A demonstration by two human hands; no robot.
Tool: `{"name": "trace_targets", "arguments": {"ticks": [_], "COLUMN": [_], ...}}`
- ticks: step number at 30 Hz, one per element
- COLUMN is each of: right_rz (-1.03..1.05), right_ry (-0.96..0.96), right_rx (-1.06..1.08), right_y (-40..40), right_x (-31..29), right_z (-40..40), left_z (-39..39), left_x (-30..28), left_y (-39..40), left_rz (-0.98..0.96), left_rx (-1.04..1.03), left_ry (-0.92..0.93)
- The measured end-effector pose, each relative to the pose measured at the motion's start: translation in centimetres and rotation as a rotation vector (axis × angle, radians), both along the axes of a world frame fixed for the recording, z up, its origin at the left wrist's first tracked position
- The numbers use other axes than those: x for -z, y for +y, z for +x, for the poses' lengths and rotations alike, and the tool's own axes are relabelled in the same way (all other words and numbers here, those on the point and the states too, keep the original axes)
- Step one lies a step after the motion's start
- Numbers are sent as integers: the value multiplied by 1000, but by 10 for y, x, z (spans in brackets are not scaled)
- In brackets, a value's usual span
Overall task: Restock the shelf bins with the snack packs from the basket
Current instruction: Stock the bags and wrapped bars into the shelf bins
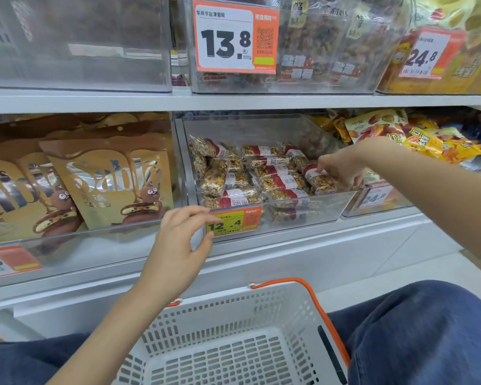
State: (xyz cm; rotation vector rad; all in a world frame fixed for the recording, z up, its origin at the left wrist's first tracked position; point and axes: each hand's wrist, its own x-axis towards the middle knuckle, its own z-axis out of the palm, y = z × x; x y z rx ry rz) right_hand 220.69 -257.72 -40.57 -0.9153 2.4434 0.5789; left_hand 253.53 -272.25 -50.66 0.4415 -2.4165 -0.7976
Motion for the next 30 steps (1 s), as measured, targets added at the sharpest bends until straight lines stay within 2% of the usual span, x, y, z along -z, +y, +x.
{"name": "trace_targets", "arguments": {"ticks": [3,6,10,15,19,25,28,30], "right_rz": [-133,-249,-295,-403,-272,-258,-266,-349], "right_ry": [-13,145,-51,-194,-6,302,316,287], "right_rx": [5,17,248,392,261,8,20,81], "right_y": [-10,-10,0,5,-4,-12,-9,-7], "right_x": [-14,7,28,34,51,48,55,54], "right_z": [1,0,-4,-9,-7,0,-1,-1], "left_z": [-3,-3,-4,-5,-4,-2,-1,-1], "left_x": [0,1,6,9,12,12,9,9], "left_y": [1,1,1,2,4,2,0,-1], "left_rz": [-21,-27,-48,-50,-42,-69,-72,-77], "left_rx": [10,25,32,48,47,47,34,17], "left_ry": [7,13,10,-6,-36,-36,-30,-23]}}
